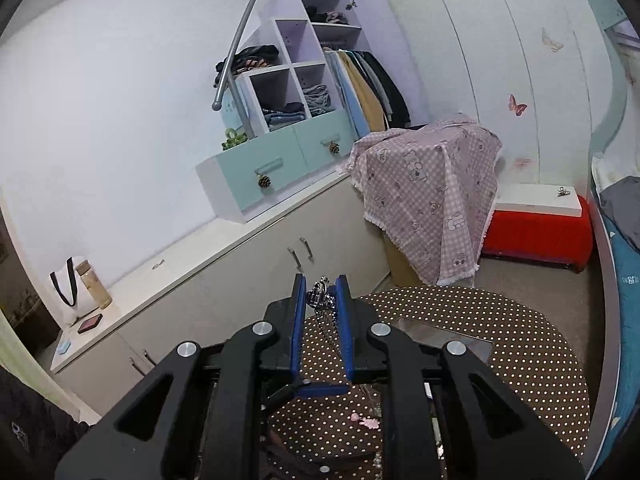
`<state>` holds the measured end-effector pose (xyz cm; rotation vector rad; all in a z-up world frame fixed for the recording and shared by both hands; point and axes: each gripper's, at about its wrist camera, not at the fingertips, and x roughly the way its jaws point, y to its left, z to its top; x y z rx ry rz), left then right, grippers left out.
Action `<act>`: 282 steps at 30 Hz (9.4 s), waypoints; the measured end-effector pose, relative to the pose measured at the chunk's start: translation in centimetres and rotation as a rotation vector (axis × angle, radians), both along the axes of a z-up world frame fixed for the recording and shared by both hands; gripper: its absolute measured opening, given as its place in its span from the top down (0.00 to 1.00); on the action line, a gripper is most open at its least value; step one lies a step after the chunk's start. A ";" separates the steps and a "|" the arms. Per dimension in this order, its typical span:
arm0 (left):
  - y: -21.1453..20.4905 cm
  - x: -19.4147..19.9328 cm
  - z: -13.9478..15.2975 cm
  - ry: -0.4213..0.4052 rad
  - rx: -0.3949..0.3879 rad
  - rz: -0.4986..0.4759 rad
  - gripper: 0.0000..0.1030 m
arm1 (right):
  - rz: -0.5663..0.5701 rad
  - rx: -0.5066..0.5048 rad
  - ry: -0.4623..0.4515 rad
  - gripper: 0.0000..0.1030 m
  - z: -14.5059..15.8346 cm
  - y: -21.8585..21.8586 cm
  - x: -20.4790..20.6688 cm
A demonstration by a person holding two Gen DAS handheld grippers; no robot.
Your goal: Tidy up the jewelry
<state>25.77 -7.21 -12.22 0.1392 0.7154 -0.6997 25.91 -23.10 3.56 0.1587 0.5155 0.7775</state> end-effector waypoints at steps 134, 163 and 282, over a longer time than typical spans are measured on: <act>3.8 -0.9 -3.3 0.044 0.109 0.294 0.13 | -0.298 -0.343 0.296 0.08 -18.8 -2.3 -4.0; 3.5 -0.5 -4.8 0.146 0.063 0.144 0.83 | -0.104 -0.535 0.236 0.92 -20.4 4.3 -1.7; -0.7 2.9 -5.5 0.148 0.090 0.128 0.80 | -0.421 -0.298 0.366 0.11 -19.5 -5.3 -0.7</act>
